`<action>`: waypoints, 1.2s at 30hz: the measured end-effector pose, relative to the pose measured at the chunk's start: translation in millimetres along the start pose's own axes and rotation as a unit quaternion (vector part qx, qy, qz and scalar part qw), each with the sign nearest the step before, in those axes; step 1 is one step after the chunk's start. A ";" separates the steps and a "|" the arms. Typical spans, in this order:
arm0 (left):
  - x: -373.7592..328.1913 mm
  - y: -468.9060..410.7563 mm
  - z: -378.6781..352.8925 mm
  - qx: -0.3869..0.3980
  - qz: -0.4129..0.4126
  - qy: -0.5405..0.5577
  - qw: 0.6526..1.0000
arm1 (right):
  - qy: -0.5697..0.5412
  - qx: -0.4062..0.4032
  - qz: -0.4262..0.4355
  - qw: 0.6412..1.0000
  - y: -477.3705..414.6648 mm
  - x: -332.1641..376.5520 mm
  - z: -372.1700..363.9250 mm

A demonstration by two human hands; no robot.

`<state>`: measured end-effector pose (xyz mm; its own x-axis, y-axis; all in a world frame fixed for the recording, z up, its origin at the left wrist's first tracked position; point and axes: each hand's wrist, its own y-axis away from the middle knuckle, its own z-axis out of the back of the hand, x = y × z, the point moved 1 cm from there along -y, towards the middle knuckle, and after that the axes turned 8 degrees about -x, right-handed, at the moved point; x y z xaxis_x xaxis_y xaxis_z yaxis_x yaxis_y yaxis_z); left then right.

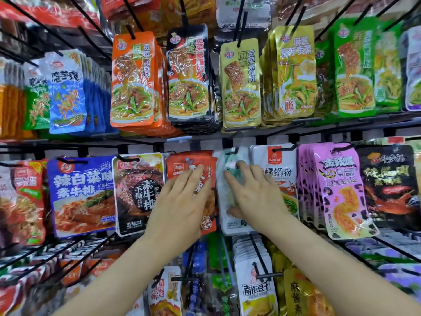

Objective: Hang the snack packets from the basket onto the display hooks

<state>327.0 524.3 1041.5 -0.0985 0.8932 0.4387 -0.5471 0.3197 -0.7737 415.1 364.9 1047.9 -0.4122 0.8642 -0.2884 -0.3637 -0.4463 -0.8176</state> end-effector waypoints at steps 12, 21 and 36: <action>0.9 -1.1 -3.2 0.026 0.036 0.011 0.999 | 0.053 0.032 -0.083 0.995 -17.4 24.3 -16.4; 5.2 1.0 2.8 0.046 0.033 0.006 0.998 | -0.052 0.060 -0.032 0.996 -16.1 14.3 2.1; 6.3 19.5 21.7 -0.073 0.030 0.177 0.981 | -0.329 -0.039 -0.159 0.930 33.2 -16.0 74.4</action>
<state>297.7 529.3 1039.1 0.1822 0.9572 0.2248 -0.4215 0.2825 -0.8617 347.4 319.0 1062.5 -0.7247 0.6100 0.3206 -0.5042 -0.1522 -0.8500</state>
